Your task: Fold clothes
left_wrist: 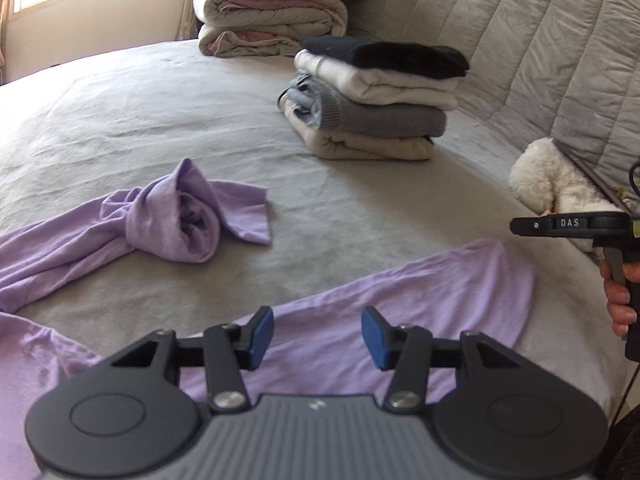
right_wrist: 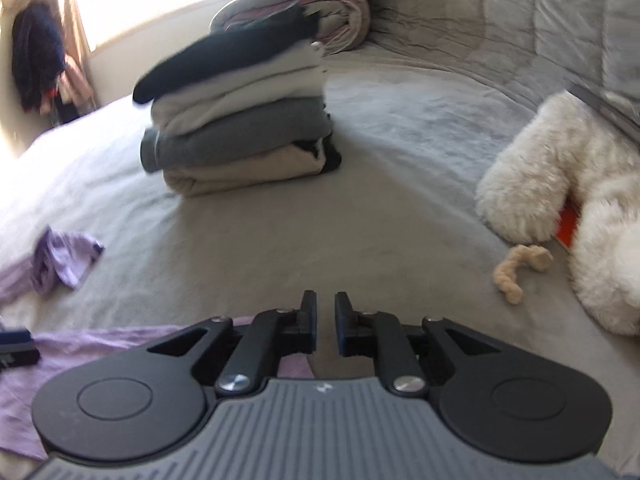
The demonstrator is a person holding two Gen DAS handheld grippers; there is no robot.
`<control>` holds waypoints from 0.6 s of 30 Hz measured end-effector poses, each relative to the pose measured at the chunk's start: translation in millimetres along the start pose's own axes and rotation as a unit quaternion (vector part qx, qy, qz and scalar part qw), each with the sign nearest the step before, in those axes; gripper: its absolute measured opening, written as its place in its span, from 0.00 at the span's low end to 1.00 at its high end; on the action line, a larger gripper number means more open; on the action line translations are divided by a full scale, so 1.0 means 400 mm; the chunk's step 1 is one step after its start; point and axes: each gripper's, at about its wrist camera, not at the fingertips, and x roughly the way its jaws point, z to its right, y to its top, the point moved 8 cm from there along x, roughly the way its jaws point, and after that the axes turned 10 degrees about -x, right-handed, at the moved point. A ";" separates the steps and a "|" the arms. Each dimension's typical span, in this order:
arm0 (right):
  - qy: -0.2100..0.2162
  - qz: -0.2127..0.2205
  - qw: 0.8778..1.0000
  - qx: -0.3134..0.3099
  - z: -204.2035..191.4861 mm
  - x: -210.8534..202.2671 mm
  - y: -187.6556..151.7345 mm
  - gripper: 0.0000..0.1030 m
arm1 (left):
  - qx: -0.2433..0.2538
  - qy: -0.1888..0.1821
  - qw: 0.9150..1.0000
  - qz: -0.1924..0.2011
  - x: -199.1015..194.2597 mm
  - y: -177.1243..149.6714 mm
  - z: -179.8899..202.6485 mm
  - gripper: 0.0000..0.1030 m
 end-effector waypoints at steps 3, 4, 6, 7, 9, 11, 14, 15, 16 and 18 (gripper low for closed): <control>0.013 -0.013 1.000 0.017 0.017 -0.029 -0.014 0.24 | 0.002 -0.020 1.000 0.004 -0.009 -0.010 0.037 0.48; 0.018 -0.018 1.000 0.018 0.019 -0.038 -0.021 0.25 | 0.004 -0.029 1.000 0.004 -0.011 -0.014 0.051 0.48; 0.027 -0.029 0.999 0.021 0.023 -0.058 -0.034 0.25 | 0.011 -0.048 0.999 0.005 -0.015 -0.022 0.082 0.48; 0.030 -0.035 0.999 0.020 0.023 -0.068 -0.041 0.25 | 0.018 -0.060 0.998 0.004 -0.015 -0.028 0.102 0.48; 0.036 -0.043 0.998 0.008 0.019 -0.082 -0.051 0.25 | 0.031 -0.082 0.996 -0.001 -0.012 -0.042 0.143 0.48; 0.046 -0.052 0.998 -0.004 0.014 -0.091 -0.058 0.25 | 0.047 -0.101 0.994 -0.006 -0.004 -0.058 0.186 0.48; 0.062 -0.060 0.996 -0.007 0.010 -0.096 -0.067 0.25 | 0.076 -0.114 0.990 -0.018 0.022 -0.083 0.252 0.48; 0.065 -0.062 0.996 -0.006 0.010 -0.097 -0.068 0.25 | 0.084 -0.114 0.990 -0.022 0.032 -0.091 0.273 0.47; 0.067 -0.063 0.996 -0.005 0.010 -0.098 -0.070 0.25 | 0.093 -0.115 0.989 -0.026 0.042 -0.098 0.294 0.46; 0.063 -0.061 0.996 0.002 0.019 -0.102 -0.066 0.25 | 0.108 -0.119 0.987 -0.029 0.065 -0.102 0.337 0.46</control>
